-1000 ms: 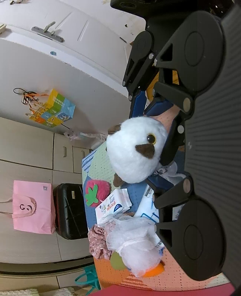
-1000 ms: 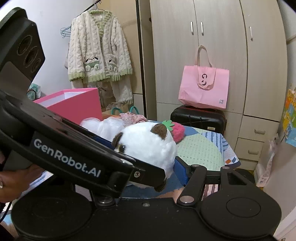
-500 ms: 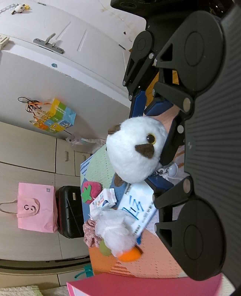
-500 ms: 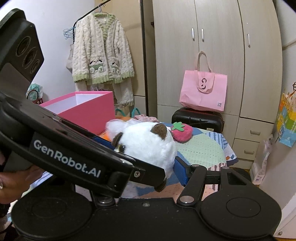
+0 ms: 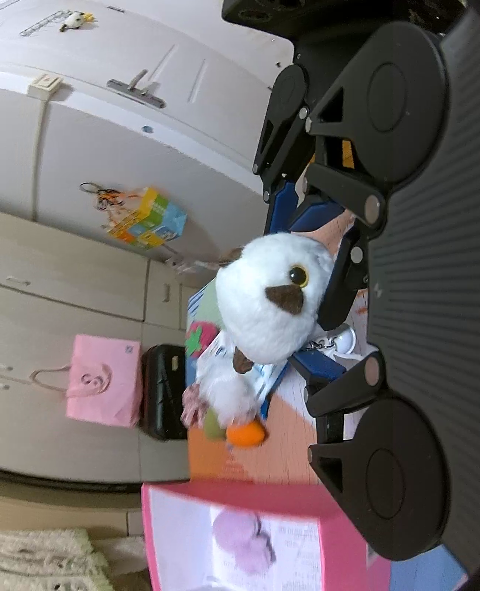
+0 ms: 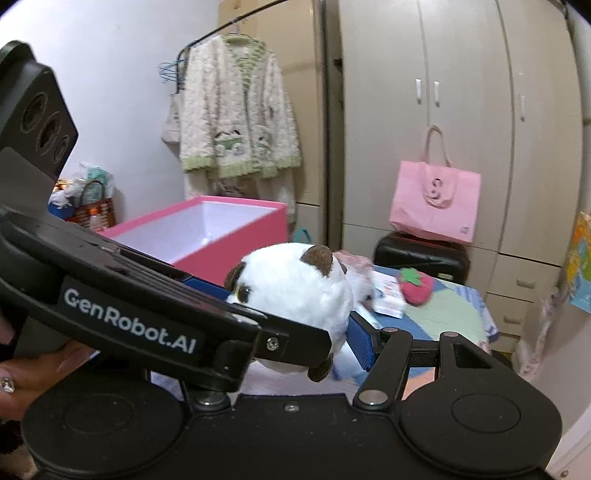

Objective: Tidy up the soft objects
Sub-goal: 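Lift the cat plush with the left gripper and carry it into the box, then open the left gripper to release the cat plush in the box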

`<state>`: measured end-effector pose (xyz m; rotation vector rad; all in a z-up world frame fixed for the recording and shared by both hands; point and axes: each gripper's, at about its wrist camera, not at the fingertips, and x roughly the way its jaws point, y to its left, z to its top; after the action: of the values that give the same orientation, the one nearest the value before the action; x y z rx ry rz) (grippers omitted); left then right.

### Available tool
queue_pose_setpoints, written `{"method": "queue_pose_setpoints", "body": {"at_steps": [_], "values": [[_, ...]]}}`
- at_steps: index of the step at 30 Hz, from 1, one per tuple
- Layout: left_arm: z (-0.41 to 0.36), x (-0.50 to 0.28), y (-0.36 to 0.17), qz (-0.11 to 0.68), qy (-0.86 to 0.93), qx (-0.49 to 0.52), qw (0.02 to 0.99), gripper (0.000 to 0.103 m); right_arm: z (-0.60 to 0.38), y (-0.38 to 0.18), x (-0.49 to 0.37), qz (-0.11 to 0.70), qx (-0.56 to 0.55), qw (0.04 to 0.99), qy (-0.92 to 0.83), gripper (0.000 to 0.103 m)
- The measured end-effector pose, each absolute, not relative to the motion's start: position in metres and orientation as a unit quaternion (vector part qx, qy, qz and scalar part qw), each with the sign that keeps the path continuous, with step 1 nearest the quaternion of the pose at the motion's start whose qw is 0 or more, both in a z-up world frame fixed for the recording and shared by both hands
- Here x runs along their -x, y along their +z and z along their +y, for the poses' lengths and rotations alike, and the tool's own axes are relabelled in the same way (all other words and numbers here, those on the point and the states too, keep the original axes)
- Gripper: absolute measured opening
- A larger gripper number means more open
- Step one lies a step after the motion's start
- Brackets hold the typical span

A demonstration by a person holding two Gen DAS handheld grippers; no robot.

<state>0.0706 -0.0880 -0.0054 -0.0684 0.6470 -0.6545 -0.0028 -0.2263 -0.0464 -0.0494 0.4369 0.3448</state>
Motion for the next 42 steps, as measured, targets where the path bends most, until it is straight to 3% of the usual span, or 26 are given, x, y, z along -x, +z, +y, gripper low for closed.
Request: {"method": "queue_pose_setpoints", "body": {"at_steps": [7,23,36,42], "values": [[-0.043,-0.065,0.008,0.274,-0.283,0.052,0.918,0.068,-0.190,-0.033,-0.007,0.210,-0.004,0.956,0.206,0.067],[0.026,-0.105,0.037,0.234,-0.196,0.059,0.950,0.068,-0.107,0.000,-0.067,0.183,0.041,0.944,0.273,0.067],[0.072,-0.183,-0.017,0.343,-0.153,0.101,0.921,0.068,-0.059,-0.045,-0.145,0.269,0.050,0.905,0.327,0.066],[0.076,-0.193,-0.024,0.366,-0.147,0.075,0.916,0.068,-0.045,-0.054,-0.152,0.303,0.089,0.892,0.323,0.066]]}}
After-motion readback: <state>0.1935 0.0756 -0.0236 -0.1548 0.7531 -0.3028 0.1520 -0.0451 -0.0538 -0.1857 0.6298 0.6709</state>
